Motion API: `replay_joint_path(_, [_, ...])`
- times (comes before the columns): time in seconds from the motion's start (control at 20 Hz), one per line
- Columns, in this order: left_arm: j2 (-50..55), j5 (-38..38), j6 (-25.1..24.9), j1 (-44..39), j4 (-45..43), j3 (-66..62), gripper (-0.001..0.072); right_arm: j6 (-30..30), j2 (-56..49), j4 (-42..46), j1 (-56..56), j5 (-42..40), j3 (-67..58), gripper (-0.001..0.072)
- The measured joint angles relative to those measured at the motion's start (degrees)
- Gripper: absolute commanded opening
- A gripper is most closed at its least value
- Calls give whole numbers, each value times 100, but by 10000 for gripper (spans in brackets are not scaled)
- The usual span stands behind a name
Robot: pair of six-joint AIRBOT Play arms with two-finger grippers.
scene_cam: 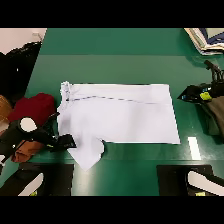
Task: Fold the shirts.
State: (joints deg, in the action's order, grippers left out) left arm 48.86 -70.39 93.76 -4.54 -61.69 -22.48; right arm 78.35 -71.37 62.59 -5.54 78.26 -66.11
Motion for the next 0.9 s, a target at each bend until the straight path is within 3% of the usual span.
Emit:
replay_joint_path(0.05, [-2, 81, -13, 9, 109, 50, 486, 0, 0, -7, 4, 2, 0, 379])
replay_joint_path(0.1, [2, 223, -44, 0, 184, 101, 207, 0, 0, -4, 2, 7, 2, 379])
replay_joint_path(0.15, [9, 409, -74, -2, 166, 138, 41, -2, 0, -9, -17, 48, 2, 379])
replay_joint_path(0.5, [2, 450, -280, 0, 258, -195, 29, -116, 197, 157, -822, 691, 444, 381])
replay_joint_path(0.55, [-2, 380, -321, 2, 275, -321, 29, -122, 310, 306, -1016, 699, 706, 411])
replay_joint_path(0.6, [-2, 348, -369, -2, 293, -439, 29, -131, 424, 426, -1200, 702, 986, 532])
replay_joint_path(0.65, [-7, 334, -411, 0, 321, -553, 29, -140, 533, 535, -1386, 704, 1287, 540])
replay_joint_path(0.8, [-7, 341, -501, 2, 332, -807, 29, -160, 697, 752, -1908, 688, 2203, 457])
replay_joint_path(0.9, [-4, 382, -533, 0, 339, -883, 29, -179, 691, 813, -2107, 605, 2695, 449])
